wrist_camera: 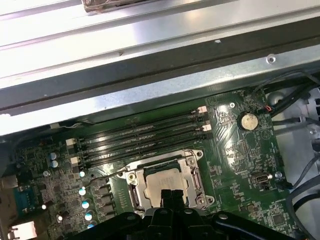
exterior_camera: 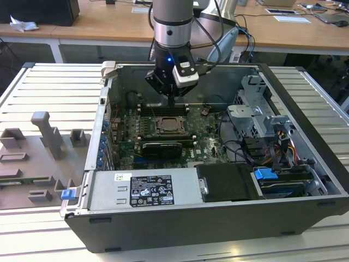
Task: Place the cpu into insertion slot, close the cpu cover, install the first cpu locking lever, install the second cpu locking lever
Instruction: 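Install the first cpu locking lever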
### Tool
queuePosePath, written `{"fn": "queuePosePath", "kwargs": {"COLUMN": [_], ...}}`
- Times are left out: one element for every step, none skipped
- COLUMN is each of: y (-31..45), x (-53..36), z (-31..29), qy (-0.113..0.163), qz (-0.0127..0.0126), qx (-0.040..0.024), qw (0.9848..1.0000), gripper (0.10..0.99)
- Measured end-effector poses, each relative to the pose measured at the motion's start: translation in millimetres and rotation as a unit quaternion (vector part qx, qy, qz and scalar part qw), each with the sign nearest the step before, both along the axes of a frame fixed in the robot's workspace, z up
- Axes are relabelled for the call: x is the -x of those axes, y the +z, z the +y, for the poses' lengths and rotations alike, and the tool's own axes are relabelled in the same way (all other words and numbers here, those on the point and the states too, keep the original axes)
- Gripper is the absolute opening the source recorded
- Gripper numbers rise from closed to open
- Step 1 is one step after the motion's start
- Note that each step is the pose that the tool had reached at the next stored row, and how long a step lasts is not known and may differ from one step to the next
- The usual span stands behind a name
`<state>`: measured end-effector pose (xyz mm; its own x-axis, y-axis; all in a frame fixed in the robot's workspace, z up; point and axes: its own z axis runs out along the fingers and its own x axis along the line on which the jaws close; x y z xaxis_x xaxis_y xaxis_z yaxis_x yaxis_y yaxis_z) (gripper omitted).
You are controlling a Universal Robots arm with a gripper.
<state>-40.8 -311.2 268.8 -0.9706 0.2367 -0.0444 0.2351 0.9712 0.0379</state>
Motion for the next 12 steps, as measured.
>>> {"fn": "queuePosePath", "kwargs": {"y": [0.0, 0.0, 0.0, 0.0, 0.0, 0.0, 0.0, 0.0, 0.0, 0.0, 0.0, 0.0], "x": [0.0, 0.0, 0.0, 0.0, 0.0, 0.0, 0.0, 0.0, 0.0, 0.0, 0.5, 1.0], "z": [0.0, 0.0, 0.0, 0.0, 0.0, 0.0, 0.0, 0.0, 0.0, 0.0, 0.0, 0.0], "qy": [0.003, 0.005, 0.008, 0.010, 0.012, 0.015, 0.018, 0.020, 0.022, 0.024, 0.025, 0.026], "qz": [0.0000, 0.0000, 0.0000, 0.0000, 0.0000, 0.0000, 0.0000, 0.0000, 0.0000, 0.0000, 0.0000, 0.0000], "qx": [0.0000, 0.0000, 0.0000, 0.0000, 0.0000, 0.0000, 0.0000, 0.0000, 0.0000, 0.0000, 0.0000, 0.0000], "qw": [1.0000, 1.0000, 1.0000, 1.0000, 0.9999, 0.9999, 0.9998, 0.9998, 0.9998, 0.9997, 0.9997, 0.9997], "gripper": [0.106, 0.106, 0.106, 0.106, 0.106, 0.106, 0.106, 0.106, 0.106, 0.106, 0.106, 0.106]}}
